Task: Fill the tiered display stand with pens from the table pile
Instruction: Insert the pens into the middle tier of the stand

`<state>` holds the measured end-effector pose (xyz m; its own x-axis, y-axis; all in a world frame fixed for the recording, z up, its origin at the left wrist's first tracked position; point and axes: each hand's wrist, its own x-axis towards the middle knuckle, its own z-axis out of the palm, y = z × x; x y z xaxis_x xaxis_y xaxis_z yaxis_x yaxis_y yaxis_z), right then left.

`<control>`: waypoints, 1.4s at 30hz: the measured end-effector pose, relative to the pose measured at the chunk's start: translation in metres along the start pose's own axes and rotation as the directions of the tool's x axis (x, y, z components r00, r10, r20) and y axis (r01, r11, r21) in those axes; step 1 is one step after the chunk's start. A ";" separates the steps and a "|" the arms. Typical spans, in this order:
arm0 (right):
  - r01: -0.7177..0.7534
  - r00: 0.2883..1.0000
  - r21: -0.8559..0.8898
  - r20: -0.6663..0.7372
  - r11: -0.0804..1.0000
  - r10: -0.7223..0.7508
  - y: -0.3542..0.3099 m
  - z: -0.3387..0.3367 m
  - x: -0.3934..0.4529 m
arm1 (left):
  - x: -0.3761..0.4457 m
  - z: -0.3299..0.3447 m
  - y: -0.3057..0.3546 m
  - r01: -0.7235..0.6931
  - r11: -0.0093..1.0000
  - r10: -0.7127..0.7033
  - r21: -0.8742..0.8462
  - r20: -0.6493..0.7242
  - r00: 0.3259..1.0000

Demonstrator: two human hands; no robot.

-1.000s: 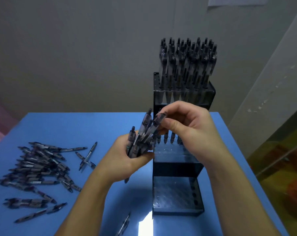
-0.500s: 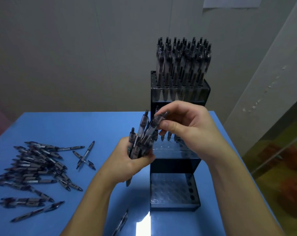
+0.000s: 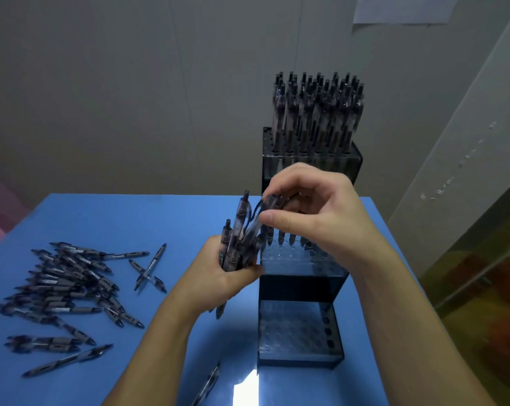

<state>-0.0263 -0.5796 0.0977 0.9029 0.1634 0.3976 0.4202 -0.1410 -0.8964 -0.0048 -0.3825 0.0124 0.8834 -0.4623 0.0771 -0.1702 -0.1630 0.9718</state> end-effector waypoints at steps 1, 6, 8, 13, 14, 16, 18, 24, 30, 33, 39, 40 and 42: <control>0.017 1.000 0.054 -0.026 0.998 -0.016 -0.002 0.000 0.001 | 0.000 -0.001 -0.001 0.005 1.000 -0.005 -0.004 -0.005 1.000; 0.067 0.982 0.233 -0.188 0.970 -0.022 -0.012 -0.011 0.006 | 0.003 -0.006 -0.008 0.032 0.999 -0.035 -0.038 -0.062 0.997; 0.076 0.965 0.287 -0.262 0.955 0.002 -0.014 -0.017 0.005 | 0.004 -0.010 -0.009 0.036 0.996 -0.045 -0.085 -0.098 0.994; 0.093 0.941 0.259 -0.337 0.961 0.000 -0.016 -0.030 0.003 | 0.007 -0.018 -0.009 0.023 0.987 -0.046 -0.159 -0.145 0.988; 0.092 0.937 0.238 -0.348 0.967 -0.004 -0.016 -0.031 0.003 | 0.008 -0.019 -0.010 0.018 0.986 -0.044 -0.164 -0.154 0.987; 0.079 0.933 0.190 -0.361 0.979 -0.006 -0.017 -0.031 0.004 | 0.010 -0.021 -0.011 0.007 0.984 -0.037 -0.175 -0.171 0.985; 0.049 0.930 0.113 -0.369 0.992 -0.004 -0.018 -0.028 0.005 | 0.012 -0.022 -0.013 0.002 0.982 -0.037 -0.187 -0.182 0.983; -0.138 0.883 -0.096 -0.462 0.986 0.079 -0.008 -0.012 0.006 | 0.017 -0.024 -0.019 0.041 0.988 -0.073 -0.152 -0.209 0.975; -0.248 0.826 -0.256 -0.561 0.934 0.065 0.008 0.006 0.007 | 0.021 -0.024 -0.021 0.031 0.982 -0.074 -0.186 -0.227 0.971; -0.267 0.815 -0.260 -0.575 0.928 0.074 0.013 0.010 0.009 | 0.023 -0.024 -0.023 0.029 0.981 -0.075 -0.192 -0.234 0.969; -0.358 0.800 -0.348 -0.592 0.867 0.093 0.020 0.022 0.010 | 0.024 -0.024 -0.025 0.019 0.979 -0.069 -0.201 -0.244 0.967; -0.374 0.801 -0.368 -0.590 0.851 0.097 0.021 0.023 0.011 | 0.025 -0.024 -0.026 0.018 0.979 -0.068 -0.203 -0.243 0.968; -0.413 0.816 -0.429 -0.565 0.803 0.118 0.023 0.027 0.012 | 0.025 -0.024 -0.026 0.015 0.980 -0.063 -0.198 -0.242 0.968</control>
<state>-0.0082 -0.5550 0.0761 0.8379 -0.4352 0.3295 0.0030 -0.6000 -0.8000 0.0317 -0.3692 -0.0054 0.9717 -0.2265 0.0670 -0.0673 0.0064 0.9977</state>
